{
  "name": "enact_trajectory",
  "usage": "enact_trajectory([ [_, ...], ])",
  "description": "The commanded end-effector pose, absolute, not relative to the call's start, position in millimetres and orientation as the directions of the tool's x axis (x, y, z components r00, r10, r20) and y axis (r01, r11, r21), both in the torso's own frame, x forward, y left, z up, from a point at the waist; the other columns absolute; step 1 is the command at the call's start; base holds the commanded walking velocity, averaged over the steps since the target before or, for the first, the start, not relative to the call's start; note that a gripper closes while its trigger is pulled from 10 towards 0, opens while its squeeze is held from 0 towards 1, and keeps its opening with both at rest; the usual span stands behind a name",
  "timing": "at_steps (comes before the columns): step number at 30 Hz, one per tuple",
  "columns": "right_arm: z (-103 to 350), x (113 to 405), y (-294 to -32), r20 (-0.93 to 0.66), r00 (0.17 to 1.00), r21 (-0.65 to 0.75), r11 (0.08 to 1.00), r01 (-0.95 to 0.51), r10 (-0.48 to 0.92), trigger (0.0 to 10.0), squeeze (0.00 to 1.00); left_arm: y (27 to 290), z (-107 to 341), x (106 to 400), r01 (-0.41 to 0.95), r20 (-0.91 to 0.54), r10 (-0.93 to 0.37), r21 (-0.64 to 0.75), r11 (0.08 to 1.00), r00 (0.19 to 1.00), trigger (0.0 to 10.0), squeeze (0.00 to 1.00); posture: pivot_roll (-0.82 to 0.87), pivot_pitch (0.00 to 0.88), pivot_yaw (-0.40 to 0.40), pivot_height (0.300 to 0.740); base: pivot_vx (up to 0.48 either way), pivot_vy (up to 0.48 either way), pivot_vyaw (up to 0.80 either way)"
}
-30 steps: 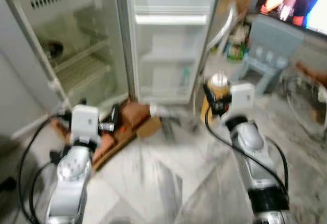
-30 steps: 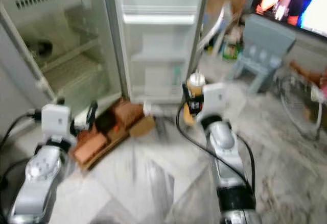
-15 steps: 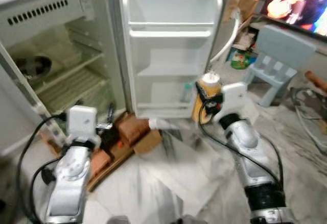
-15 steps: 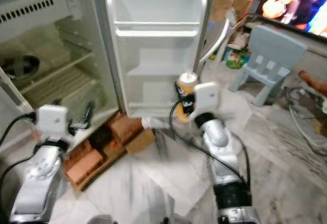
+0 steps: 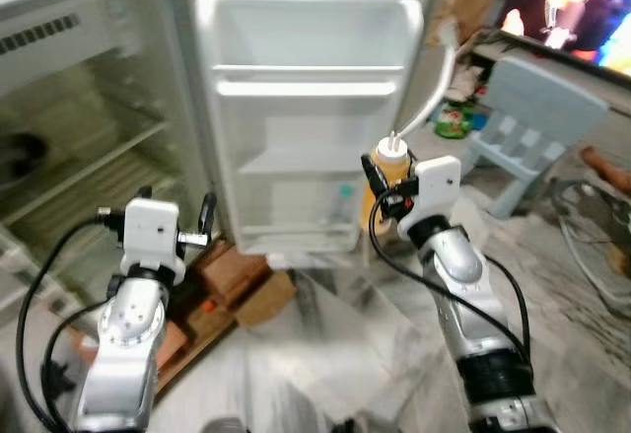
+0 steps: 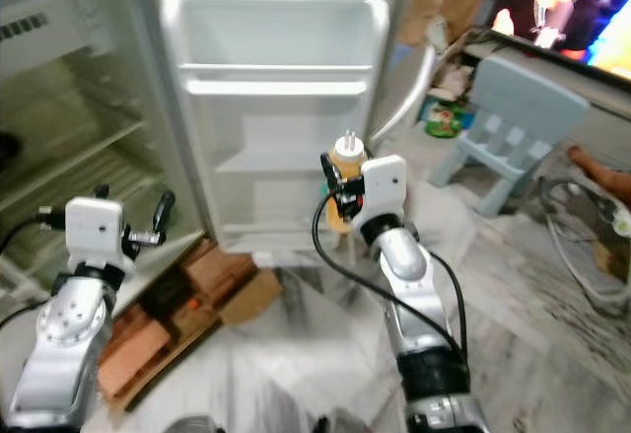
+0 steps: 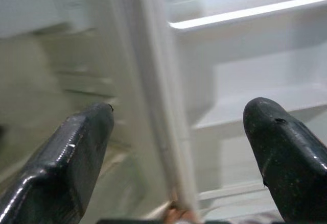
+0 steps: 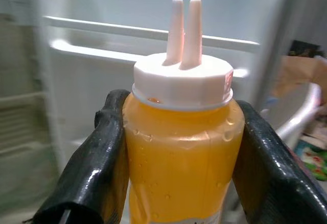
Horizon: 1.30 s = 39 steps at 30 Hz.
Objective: Restocking fridge
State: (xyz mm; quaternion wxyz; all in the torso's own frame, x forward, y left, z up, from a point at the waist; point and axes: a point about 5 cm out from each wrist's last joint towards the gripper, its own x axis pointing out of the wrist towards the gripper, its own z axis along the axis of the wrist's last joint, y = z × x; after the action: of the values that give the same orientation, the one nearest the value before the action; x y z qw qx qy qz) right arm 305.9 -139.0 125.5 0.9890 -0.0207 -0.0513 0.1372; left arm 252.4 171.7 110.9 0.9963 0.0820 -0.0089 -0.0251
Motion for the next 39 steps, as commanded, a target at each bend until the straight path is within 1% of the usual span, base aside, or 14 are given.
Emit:
enact_trajectory([
  [1,134,309,-138,0.133,0.955,-0.056,0.964,-0.261,0.266,10.0,0.0,176,114,252,0.042,0.021,-0.047,0.187,0.981,0.999,10.0,0.0,0.16,0.0,-0.066,0.74,0.319,0.356,0.0],
  [8,133,308,-138,0.129,0.955,-0.058,0.964,-0.261,0.267,10.0,0.0,173,115,251,0.062,0.025,-0.069,0.198,0.978,0.997,10.0,0.0,0.17,0.0,-0.064,0.74,0.321,0.356,0.0],
  [14,133,308,-138,0.133,0.956,-0.056,0.964,-0.258,0.263,10.0,0.0,174,111,250,0.057,0.017,-0.062,0.194,0.979,0.998,10.0,0.0,0.16,0.0,-0.057,0.74,0.317,0.344,0.0],
  [19,133,307,-139,0.133,0.956,-0.056,0.965,-0.256,0.261,10.0,0.0,171,111,249,0.062,0.021,-0.068,0.197,0.978,0.997,10.0,0.0,0.16,0.0,-0.06,0.74,0.0,0.0,0.0],
  [23,132,306,-139,0.132,0.956,-0.04,0.965,-0.258,0.261,10.0,0.0,171,110,247,0.043,0.007,-0.046,0.204,0.978,0.999,10.0,0.0,0.17,0.0,-0.059,0.74,0.0,0.0,0.0],
  [28,127,302,-137,0.118,0.957,-0.025,0.964,-0.263,0.264,10.0,0.0,175,101,228,0.018,-0.029,-0.014,0.169,0.986,0.999,10.0,0.0,0.17,0.0,-0.062,0.74,0.0,0.0,0.0],
  [32,123,297,-138,0.1,0.959,-0.02,0.964,-0.266,0.267,10.0,0.0,177,101,223,-0.006,-0.03,0.012,0.174,0.985,0.999,10.0,0.0,0.17,0.0,-0.069,0.74,0.0,0.0,0.0],
  [39,120,294,-137,0.084,0.958,-0.015,0.961,-0.275,0.275,10.0,0.0,181,107,223,-0.023,-0.021,0.028,0.183,0.983,0.999,10.0,0.0,0.17,0.013,-0.072,0.735,0.0,0.0,0.0],
])
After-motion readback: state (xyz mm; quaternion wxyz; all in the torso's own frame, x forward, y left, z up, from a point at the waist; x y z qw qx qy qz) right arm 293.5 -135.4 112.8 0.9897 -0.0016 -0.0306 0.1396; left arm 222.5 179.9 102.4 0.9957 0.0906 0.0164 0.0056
